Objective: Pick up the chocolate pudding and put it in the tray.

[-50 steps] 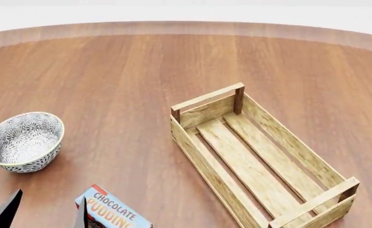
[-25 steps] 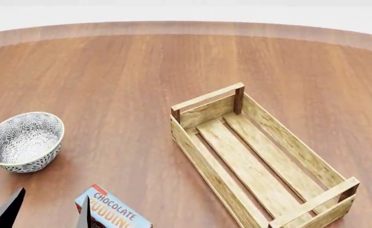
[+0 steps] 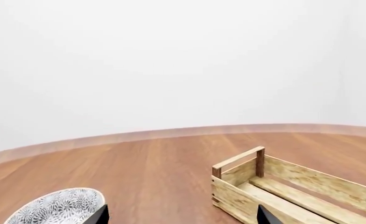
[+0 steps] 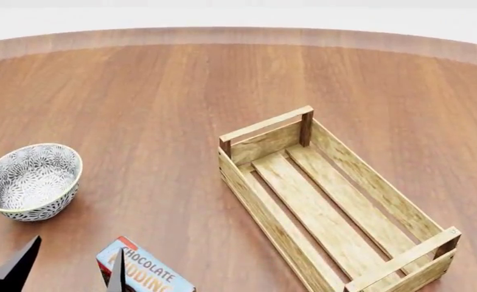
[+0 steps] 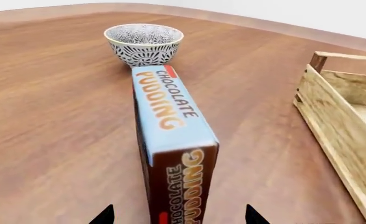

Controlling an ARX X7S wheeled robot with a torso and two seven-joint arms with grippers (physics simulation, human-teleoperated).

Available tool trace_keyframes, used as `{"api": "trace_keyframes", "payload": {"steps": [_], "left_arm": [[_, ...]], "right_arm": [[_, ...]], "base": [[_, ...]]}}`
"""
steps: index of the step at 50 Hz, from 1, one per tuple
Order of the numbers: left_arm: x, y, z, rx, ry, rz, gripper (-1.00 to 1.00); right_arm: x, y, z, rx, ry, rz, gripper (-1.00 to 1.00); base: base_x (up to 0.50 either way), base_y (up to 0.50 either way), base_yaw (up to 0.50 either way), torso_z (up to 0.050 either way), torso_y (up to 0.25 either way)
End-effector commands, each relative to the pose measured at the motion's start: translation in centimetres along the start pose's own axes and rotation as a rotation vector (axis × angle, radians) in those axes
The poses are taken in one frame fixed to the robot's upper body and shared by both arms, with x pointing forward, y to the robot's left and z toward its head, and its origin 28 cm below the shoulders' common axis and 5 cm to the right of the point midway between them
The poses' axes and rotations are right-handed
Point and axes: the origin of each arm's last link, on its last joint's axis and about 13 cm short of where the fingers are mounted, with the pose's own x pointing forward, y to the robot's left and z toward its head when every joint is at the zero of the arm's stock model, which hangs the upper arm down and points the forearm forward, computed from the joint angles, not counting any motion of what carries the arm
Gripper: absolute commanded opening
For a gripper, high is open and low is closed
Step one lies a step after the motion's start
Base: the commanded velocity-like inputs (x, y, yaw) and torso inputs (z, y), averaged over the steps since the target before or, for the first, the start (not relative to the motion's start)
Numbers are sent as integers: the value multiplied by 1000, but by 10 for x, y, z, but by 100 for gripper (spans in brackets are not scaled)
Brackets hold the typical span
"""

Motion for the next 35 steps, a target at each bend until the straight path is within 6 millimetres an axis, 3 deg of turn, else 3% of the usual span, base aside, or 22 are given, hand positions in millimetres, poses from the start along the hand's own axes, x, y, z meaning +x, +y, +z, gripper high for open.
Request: {"api": "trace_keyframes", "payload": {"steps": [1, 35], "left_arm": [[1, -3, 2, 3, -4, -11, 100], [2, -2, 1, 3, -5, -11, 100]], "right_arm": [[10, 8, -7, -15, 32, 41, 100], [26, 2, 7, -40, 16, 50, 100]], "base": [[0, 0, 0, 0, 0], [0, 0, 0, 0, 0]]}}
